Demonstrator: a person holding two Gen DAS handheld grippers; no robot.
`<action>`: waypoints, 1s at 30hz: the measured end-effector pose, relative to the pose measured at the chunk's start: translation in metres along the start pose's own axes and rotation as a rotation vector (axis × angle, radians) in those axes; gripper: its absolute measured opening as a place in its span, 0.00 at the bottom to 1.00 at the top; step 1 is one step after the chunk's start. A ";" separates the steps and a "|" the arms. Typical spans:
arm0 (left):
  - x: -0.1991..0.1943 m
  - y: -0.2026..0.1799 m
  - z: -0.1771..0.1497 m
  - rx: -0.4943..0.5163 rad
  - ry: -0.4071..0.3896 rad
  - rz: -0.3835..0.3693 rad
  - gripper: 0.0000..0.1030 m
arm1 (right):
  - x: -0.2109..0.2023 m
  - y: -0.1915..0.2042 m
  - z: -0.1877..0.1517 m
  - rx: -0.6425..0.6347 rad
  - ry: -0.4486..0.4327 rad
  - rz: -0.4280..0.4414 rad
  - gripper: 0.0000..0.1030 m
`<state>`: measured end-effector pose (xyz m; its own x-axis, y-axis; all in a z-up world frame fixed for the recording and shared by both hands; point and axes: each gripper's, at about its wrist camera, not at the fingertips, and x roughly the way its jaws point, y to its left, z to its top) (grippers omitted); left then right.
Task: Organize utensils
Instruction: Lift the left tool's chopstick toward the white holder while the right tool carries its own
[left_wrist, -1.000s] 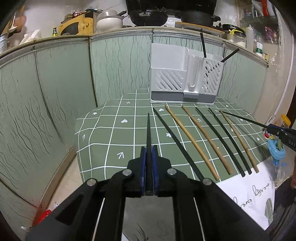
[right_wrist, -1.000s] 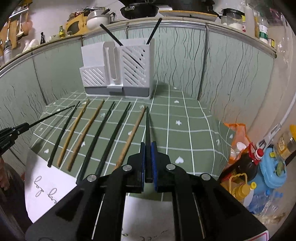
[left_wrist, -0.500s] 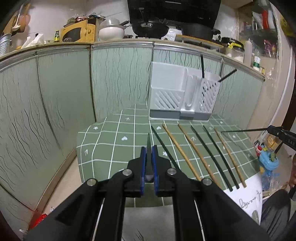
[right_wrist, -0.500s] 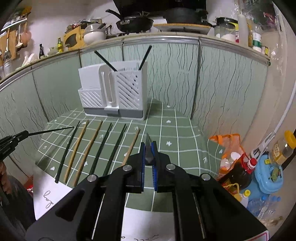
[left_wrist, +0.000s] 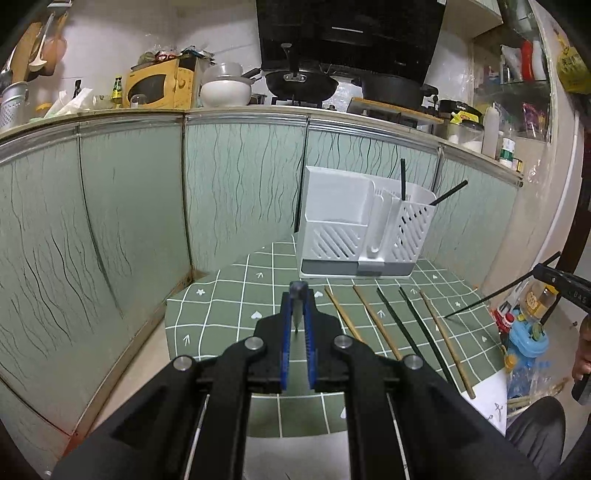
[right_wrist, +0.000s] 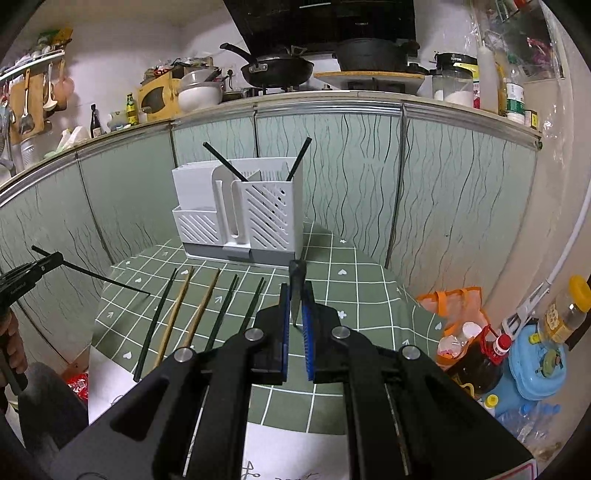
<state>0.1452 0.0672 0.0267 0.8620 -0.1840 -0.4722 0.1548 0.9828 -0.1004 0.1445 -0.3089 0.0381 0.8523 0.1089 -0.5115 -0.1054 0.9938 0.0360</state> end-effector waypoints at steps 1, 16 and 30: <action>0.001 0.000 0.002 0.000 0.002 -0.001 0.06 | 0.001 0.000 0.001 -0.003 0.002 0.000 0.06; 0.010 -0.026 0.045 0.077 -0.007 -0.045 0.06 | 0.000 0.004 0.041 -0.026 -0.014 0.010 0.06; 0.026 -0.068 0.101 0.162 -0.015 -0.153 0.06 | -0.005 0.012 0.096 -0.067 -0.007 0.057 0.06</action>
<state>0.2053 -0.0034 0.1095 0.8294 -0.3319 -0.4494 0.3587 0.9331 -0.0270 0.1879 -0.2950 0.1232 0.8478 0.1653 -0.5039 -0.1874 0.9823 0.0069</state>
